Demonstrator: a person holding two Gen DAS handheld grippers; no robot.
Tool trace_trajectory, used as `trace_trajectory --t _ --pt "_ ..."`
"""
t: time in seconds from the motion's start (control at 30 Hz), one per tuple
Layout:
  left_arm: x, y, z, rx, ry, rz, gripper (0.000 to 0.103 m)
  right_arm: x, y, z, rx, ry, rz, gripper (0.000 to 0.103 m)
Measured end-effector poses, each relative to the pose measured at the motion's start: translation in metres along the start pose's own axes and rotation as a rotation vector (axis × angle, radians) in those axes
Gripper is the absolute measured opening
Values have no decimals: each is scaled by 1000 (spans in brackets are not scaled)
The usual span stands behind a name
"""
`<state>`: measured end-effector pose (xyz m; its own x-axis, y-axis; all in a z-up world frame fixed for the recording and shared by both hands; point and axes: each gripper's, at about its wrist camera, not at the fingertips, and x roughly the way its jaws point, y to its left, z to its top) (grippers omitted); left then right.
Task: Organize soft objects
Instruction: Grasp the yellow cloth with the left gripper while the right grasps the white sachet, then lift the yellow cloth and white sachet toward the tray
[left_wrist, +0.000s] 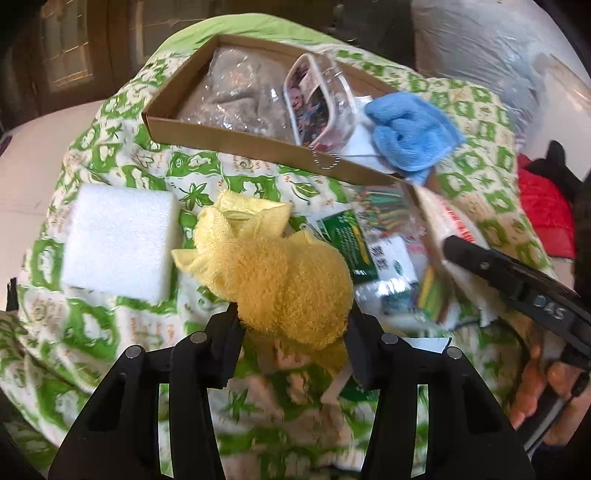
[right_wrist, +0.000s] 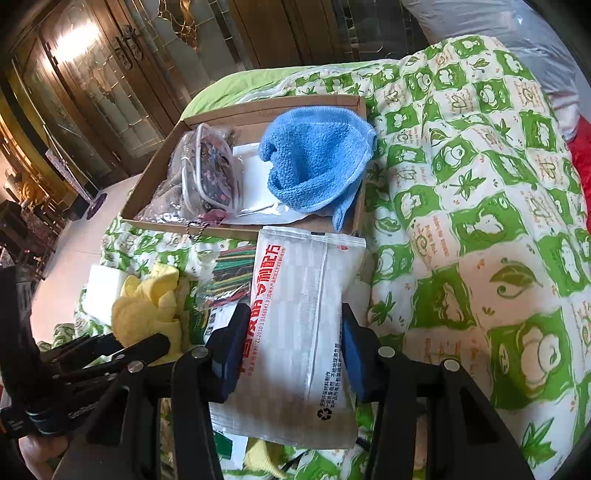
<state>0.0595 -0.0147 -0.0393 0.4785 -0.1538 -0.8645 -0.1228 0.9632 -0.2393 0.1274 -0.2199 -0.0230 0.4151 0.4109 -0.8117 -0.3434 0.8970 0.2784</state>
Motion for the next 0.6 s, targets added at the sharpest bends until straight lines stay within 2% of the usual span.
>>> trace_trajectory --t 0.17,0.43,0.6 --pt "-17 7 -11 6 -8 -40 48 1 13 -17 -25 48 43 47" --pt "-10 -5 -13 50 -15 3 48 13 21 -21 -53 94 34 47" --pt "-15 -7 -12 59 -48 6 48 9 20 -21 -43 64 39 46"
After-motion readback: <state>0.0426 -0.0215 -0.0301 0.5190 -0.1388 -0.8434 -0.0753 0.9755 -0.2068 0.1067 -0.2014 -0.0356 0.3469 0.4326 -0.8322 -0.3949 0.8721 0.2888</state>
